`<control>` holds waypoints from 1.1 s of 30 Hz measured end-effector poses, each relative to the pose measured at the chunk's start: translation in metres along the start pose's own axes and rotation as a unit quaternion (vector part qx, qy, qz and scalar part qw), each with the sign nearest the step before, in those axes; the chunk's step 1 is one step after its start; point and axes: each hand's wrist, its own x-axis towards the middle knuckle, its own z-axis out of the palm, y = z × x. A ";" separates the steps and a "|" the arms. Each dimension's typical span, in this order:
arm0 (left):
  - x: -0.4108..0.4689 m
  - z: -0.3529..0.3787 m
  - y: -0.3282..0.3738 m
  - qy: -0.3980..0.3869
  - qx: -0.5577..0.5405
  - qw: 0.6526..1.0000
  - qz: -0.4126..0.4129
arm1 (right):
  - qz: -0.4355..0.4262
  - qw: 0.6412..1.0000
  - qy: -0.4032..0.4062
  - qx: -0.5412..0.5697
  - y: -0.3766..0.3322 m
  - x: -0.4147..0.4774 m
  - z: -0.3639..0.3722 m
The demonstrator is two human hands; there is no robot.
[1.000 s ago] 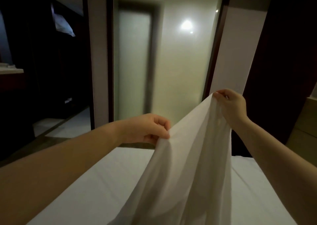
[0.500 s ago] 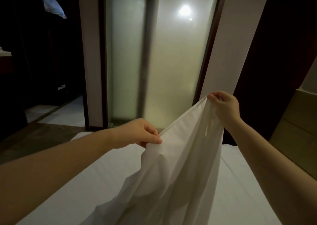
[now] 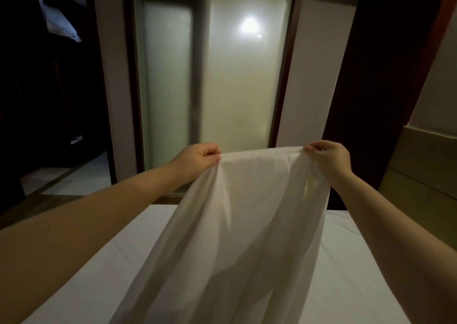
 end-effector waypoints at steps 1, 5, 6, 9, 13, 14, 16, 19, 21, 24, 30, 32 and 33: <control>0.003 0.003 0.002 -0.007 0.016 1.000 0.008 | -0.004 1.000 0.001 -0.011 0.000 -0.002 -0.001; 0.006 0.016 0.012 -0.036 0.042 0.997 0.049 | -0.090 0.994 -0.058 0.017 -0.029 -0.028 0.003; 0.005 0.019 0.016 -0.045 0.044 0.996 0.064 | -0.119 0.988 -0.097 0.022 -0.042 -0.040 0.006; 0.002 0.027 0.025 -0.076 0.029 0.990 0.115 | -0.151 0.951 -0.267 0.041 -0.068 -0.073 0.019; -0.003 0.026 0.021 -0.096 0.002 0.985 0.141 | -0.090 0.928 -0.362 -0.003 -0.066 -0.091 0.026; -0.004 0.023 0.018 -0.104 -0.005 0.986 0.133 | -0.091 0.932 -0.349 -0.021 -0.066 -0.093 0.028; -0.008 0.018 0.012 -0.153 -0.080 0.981 0.085 | -0.098 0.946 -0.305 -0.047 -0.068 -0.094 0.031; -0.015 0.011 -0.001 -0.240 -0.244 0.940 -0.002 | -0.105 0.960 -0.259 -0.030 -0.076 -0.095 0.032; -0.018 0.005 -0.011 -0.255 -0.244 0.936 -0.013 | -0.090 0.968 -0.236 -0.012 -0.080 -0.094 0.029; -0.021 -0.003 -0.020 -0.249 -0.185 0.951 0.003 | -0.086 0.973 -0.216 -0.006 -0.085 -0.092 0.023; -0.016 -0.016 -0.019 -0.220 -0.139 0.964 0.061 | -0.137 0.981 -0.129 -0.043 -0.101 -0.082 0.006; -0.011 -0.021 -0.021 -0.239 -0.190 0.951 0.044 | -0.143 0.982 -0.111 -0.050 -0.106 -0.078 -0.001; -0.010 -0.023 -0.021 -0.256 -0.220 0.941 0.033 | -0.146 0.983 -0.103 -0.050 -0.108 -0.077 -0.004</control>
